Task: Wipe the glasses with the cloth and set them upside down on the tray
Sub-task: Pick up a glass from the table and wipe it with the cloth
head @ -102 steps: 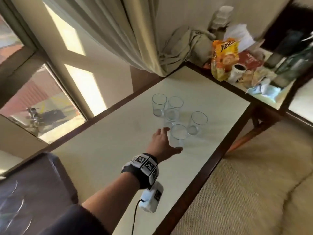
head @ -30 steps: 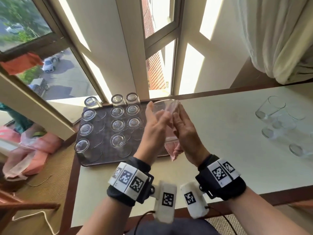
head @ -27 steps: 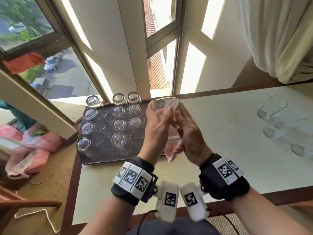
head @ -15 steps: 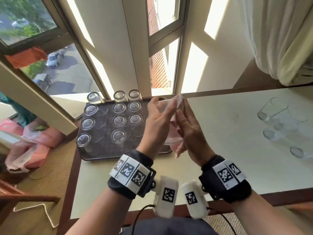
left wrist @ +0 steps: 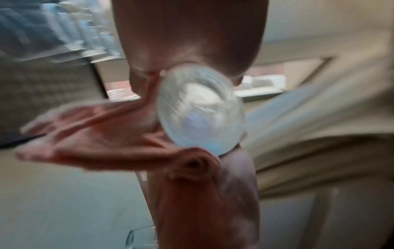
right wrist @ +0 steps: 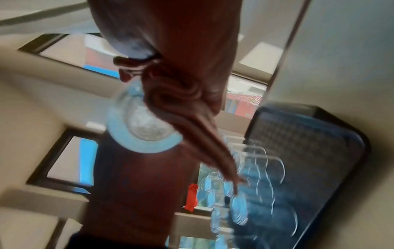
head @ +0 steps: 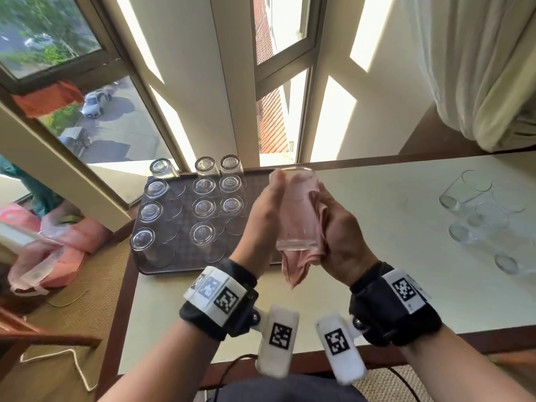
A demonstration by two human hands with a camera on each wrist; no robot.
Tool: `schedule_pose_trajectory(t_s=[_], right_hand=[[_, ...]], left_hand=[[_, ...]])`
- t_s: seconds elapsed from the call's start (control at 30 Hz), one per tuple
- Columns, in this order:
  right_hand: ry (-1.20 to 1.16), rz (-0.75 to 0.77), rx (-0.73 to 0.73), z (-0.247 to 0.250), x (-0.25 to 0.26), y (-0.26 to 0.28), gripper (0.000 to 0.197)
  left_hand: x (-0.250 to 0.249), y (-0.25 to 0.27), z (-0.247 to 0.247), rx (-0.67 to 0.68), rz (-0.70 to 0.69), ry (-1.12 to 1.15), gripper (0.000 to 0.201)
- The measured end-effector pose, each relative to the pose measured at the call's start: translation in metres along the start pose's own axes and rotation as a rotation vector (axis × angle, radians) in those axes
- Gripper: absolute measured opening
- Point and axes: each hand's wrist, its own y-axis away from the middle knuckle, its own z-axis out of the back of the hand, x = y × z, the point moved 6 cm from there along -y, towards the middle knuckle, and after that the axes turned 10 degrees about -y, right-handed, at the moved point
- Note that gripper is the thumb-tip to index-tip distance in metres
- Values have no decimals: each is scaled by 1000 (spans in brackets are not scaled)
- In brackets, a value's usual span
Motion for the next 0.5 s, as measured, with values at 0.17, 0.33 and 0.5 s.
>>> schedule_pose_trajectory(t_s=[0.17,0.33,0.5], right_hand=[[83,16,-97,7,4,2,44],[175,77,-47,-2,-3,2,46],[-196,-101,-33,5,-3,13,52]], left_hand=[[0,-4,11,-63,-7,-165,55],[-3,5,1,-92,-44,-136,75],[-10,-5,3,68,13,-149,49]])
